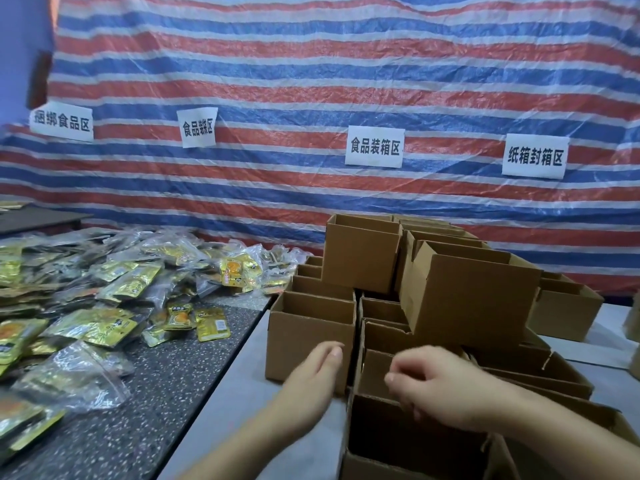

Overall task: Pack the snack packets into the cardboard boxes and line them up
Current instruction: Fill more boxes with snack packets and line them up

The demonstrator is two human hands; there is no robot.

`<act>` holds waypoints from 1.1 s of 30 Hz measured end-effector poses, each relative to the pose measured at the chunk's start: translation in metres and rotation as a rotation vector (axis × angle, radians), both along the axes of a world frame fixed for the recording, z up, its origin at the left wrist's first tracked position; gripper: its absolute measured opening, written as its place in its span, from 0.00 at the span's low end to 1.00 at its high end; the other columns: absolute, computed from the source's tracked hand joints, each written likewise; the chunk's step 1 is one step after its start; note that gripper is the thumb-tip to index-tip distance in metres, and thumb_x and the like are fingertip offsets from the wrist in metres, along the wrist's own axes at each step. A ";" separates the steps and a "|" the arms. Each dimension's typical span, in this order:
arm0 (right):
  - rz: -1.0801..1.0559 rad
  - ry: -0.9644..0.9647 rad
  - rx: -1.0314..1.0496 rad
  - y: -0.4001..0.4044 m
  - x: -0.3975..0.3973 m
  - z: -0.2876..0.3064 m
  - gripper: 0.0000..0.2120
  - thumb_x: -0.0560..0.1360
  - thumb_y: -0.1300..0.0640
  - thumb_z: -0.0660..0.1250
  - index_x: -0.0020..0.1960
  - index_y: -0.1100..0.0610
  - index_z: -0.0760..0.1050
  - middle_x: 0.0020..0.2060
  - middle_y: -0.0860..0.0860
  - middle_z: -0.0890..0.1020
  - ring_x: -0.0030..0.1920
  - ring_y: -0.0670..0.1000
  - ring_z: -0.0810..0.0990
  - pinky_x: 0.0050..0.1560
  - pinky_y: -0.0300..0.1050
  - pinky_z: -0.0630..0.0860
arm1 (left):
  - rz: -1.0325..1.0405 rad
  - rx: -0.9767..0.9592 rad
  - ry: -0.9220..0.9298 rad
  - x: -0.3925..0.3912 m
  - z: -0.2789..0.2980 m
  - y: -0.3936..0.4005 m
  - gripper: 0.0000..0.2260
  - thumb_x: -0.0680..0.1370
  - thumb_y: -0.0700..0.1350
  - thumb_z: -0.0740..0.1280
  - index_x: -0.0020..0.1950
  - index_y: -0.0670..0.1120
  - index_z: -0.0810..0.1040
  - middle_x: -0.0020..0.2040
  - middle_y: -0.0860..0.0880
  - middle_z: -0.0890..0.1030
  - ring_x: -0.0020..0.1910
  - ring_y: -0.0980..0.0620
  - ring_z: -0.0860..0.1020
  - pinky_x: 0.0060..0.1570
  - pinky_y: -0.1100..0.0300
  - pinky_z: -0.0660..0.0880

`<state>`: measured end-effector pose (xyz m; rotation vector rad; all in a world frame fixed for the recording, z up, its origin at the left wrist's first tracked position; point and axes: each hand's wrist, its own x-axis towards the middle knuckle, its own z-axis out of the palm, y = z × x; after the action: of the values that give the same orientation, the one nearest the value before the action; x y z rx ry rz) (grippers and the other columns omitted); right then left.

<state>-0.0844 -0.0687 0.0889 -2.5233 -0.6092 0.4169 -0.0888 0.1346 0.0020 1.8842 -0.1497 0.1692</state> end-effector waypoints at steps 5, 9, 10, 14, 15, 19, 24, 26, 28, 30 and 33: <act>0.004 -0.302 0.124 0.046 0.038 0.008 0.03 0.82 0.47 0.64 0.52 0.38 0.74 0.49 0.38 0.79 0.50 0.39 0.79 0.40 0.30 0.75 | 0.311 0.106 -0.034 0.077 0.024 0.076 0.11 0.83 0.49 0.59 0.63 0.47 0.74 0.52 0.53 0.78 0.52 0.55 0.77 0.46 0.60 0.73; 0.039 -0.290 0.214 0.092 0.098 0.006 0.07 0.82 0.48 0.64 0.59 0.41 0.75 0.52 0.37 0.78 0.53 0.38 0.77 0.47 0.30 0.74 | 0.512 0.215 0.049 0.155 0.015 0.147 0.09 0.83 0.46 0.58 0.60 0.43 0.71 0.51 0.47 0.78 0.45 0.52 0.77 0.41 0.58 0.73; 0.035 -0.268 0.239 0.104 0.115 0.005 0.08 0.82 0.47 0.64 0.60 0.42 0.75 0.51 0.37 0.78 0.52 0.38 0.77 0.46 0.30 0.73 | 0.553 0.235 0.086 0.175 0.010 0.165 0.08 0.82 0.45 0.58 0.58 0.42 0.71 0.50 0.44 0.79 0.43 0.50 0.76 0.40 0.56 0.73; -0.017 -0.147 0.316 0.154 0.185 -0.002 0.09 0.81 0.45 0.64 0.61 0.42 0.73 0.51 0.37 0.76 0.51 0.40 0.76 0.42 0.32 0.71 | 0.711 0.294 0.200 0.251 -0.015 0.230 0.15 0.80 0.44 0.61 0.64 0.39 0.66 0.47 0.44 0.75 0.41 0.48 0.75 0.37 0.54 0.71; -0.020 -0.116 0.328 0.165 0.200 -0.003 0.12 0.81 0.44 0.64 0.63 0.42 0.72 0.51 0.37 0.76 0.51 0.40 0.76 0.42 0.33 0.71 | 0.753 0.291 0.218 0.268 -0.023 0.244 0.19 0.80 0.45 0.62 0.68 0.38 0.64 0.49 0.44 0.75 0.42 0.48 0.74 0.35 0.54 0.69; -0.014 -0.054 0.367 0.200 0.247 -0.014 0.16 0.80 0.42 0.64 0.66 0.45 0.72 0.51 0.40 0.77 0.49 0.42 0.78 0.36 0.32 0.72 | 0.930 0.183 0.300 0.325 -0.054 0.281 0.28 0.79 0.46 0.66 0.74 0.38 0.59 0.68 0.35 0.69 0.59 0.37 0.75 0.45 0.51 0.71; 0.038 -0.097 0.352 0.222 0.278 -0.024 0.15 0.80 0.43 0.64 0.64 0.46 0.73 0.50 0.41 0.78 0.49 0.42 0.77 0.38 0.34 0.71 | 1.035 0.011 0.327 0.374 -0.072 0.306 0.23 0.78 0.40 0.68 0.70 0.35 0.65 0.67 0.34 0.72 0.64 0.35 0.74 0.62 0.44 0.74; 0.057 -0.090 0.353 0.226 0.281 -0.025 0.14 0.80 0.44 0.64 0.63 0.46 0.74 0.51 0.42 0.78 0.51 0.43 0.78 0.41 0.37 0.73 | 0.984 -0.130 0.294 0.375 -0.067 0.309 0.19 0.82 0.39 0.60 0.72 0.35 0.66 0.71 0.35 0.70 0.70 0.36 0.69 0.68 0.42 0.67; 0.079 -0.080 0.344 0.226 0.280 -0.024 0.07 0.80 0.45 0.64 0.57 0.44 0.74 0.50 0.43 0.79 0.52 0.43 0.78 0.44 0.38 0.75 | 1.019 -0.287 0.258 0.373 -0.059 0.309 0.19 0.83 0.41 0.56 0.73 0.35 0.66 0.72 0.35 0.69 0.71 0.37 0.68 0.67 0.41 0.65; 0.090 -0.072 0.342 0.222 0.272 -0.018 0.01 0.80 0.46 0.64 0.51 0.41 0.73 0.49 0.43 0.80 0.52 0.44 0.79 0.46 0.39 0.76 | 1.060 -0.201 0.214 0.357 -0.040 0.302 0.16 0.81 0.43 0.63 0.65 0.33 0.73 0.63 0.34 0.76 0.56 0.37 0.77 0.49 0.49 0.73; 0.069 -0.068 0.381 0.214 0.255 -0.005 0.02 0.81 0.48 0.64 0.49 0.42 0.74 0.49 0.45 0.81 0.51 0.46 0.81 0.46 0.39 0.78 | 1.031 -0.199 -0.031 0.328 0.002 0.285 0.09 0.82 0.42 0.59 0.48 0.38 0.73 0.49 0.38 0.77 0.35 0.47 0.71 0.36 0.55 0.68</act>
<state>0.1703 0.1454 0.0835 -2.1646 -0.7275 0.2149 0.2392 0.4195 0.0040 1.5984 0.8062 0.8719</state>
